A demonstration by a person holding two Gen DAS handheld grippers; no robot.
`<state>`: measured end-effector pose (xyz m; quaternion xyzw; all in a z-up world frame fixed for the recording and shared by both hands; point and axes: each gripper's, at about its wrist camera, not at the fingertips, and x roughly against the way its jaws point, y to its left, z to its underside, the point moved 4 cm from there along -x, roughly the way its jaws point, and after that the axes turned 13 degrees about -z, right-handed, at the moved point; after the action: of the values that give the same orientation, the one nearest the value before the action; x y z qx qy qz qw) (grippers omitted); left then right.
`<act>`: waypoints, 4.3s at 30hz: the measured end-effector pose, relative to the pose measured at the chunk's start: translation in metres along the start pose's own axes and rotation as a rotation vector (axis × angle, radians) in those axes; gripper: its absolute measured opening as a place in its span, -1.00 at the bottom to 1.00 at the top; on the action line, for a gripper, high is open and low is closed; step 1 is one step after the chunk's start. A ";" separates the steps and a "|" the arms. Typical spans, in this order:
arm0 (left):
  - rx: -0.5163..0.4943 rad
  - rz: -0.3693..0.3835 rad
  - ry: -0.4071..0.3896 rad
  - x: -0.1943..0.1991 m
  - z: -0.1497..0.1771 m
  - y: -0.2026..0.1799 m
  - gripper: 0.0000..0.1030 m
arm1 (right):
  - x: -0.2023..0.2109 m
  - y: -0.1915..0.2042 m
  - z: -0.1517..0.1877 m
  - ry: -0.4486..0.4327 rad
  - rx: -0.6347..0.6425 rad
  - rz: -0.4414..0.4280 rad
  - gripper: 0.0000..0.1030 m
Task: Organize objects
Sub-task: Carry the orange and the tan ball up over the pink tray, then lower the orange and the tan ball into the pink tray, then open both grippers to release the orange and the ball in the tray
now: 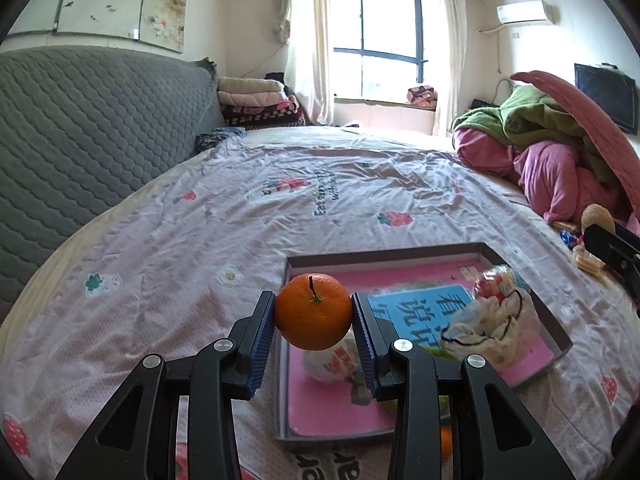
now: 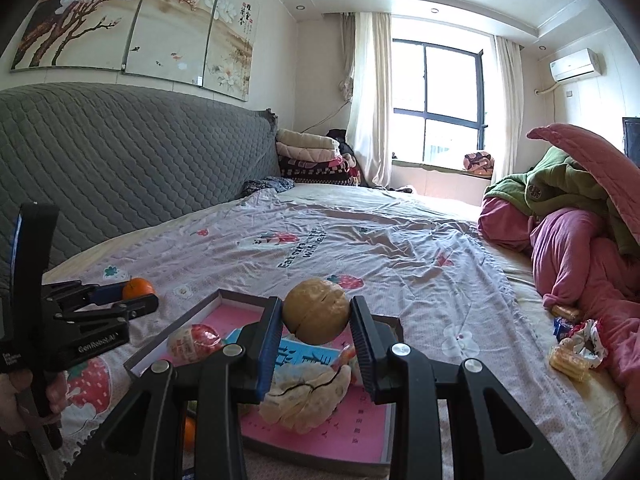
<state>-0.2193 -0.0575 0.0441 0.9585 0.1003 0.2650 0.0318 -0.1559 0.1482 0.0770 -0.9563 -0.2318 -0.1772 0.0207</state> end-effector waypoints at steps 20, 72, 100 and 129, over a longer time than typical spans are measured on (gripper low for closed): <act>-0.028 -0.017 0.037 -0.027 0.001 0.002 -0.24 | -0.015 -0.018 0.001 0.033 -0.012 0.009 -0.33; -0.136 0.030 0.257 -0.064 0.058 -0.037 -0.24 | -0.071 -0.043 0.083 0.416 -0.140 0.030 -0.33; -0.146 0.026 0.255 -0.064 0.059 -0.039 -0.24 | -0.080 -0.041 0.094 0.463 -0.137 0.041 -0.33; -0.162 0.011 0.245 -0.063 0.060 -0.041 -0.24 | -0.086 -0.042 0.099 0.472 -0.156 0.052 -0.32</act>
<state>-0.2485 -0.0312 -0.0438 0.9138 0.0765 0.3874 0.0950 -0.2139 0.1604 -0.0477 -0.8928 -0.1813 -0.4124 0.0049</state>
